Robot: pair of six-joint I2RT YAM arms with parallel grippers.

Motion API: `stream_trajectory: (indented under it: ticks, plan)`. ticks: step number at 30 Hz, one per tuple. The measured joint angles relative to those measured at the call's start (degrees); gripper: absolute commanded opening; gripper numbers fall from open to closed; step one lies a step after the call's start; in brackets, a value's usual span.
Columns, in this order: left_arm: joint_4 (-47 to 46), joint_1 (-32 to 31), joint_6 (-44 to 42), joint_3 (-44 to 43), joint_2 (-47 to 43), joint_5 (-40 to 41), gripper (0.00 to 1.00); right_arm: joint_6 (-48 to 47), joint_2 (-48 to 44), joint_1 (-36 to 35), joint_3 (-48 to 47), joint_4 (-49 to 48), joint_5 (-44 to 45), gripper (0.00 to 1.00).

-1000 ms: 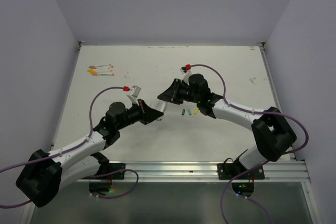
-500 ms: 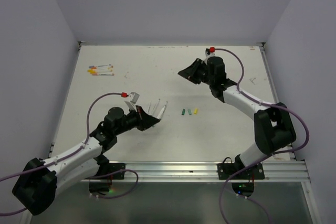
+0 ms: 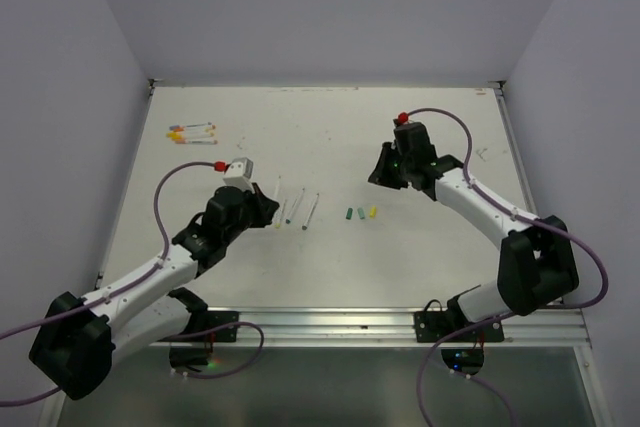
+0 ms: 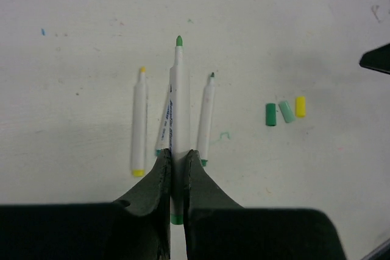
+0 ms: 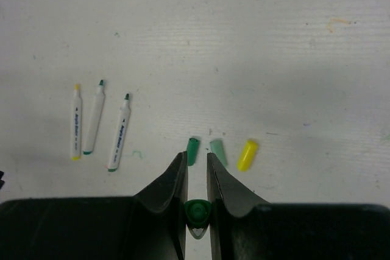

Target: Open the pen caps

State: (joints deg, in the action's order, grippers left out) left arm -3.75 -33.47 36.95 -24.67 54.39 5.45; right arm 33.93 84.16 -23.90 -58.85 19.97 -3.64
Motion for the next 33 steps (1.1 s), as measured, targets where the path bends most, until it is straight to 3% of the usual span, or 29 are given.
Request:
stream_trajectory:
  ticks: [14,33]
  plan:
    - [-2.7,8.5,-0.7,1.9,9.4,2.1,0.05,-3.4,1.0,1.5,6.3,3.6,1.6,0.00]
    - [-13.5,9.1,-0.7,4.0,20.7,-4.3,0.13,-3.6,6.4,3.1,8.7,0.1,0.9,0.01]
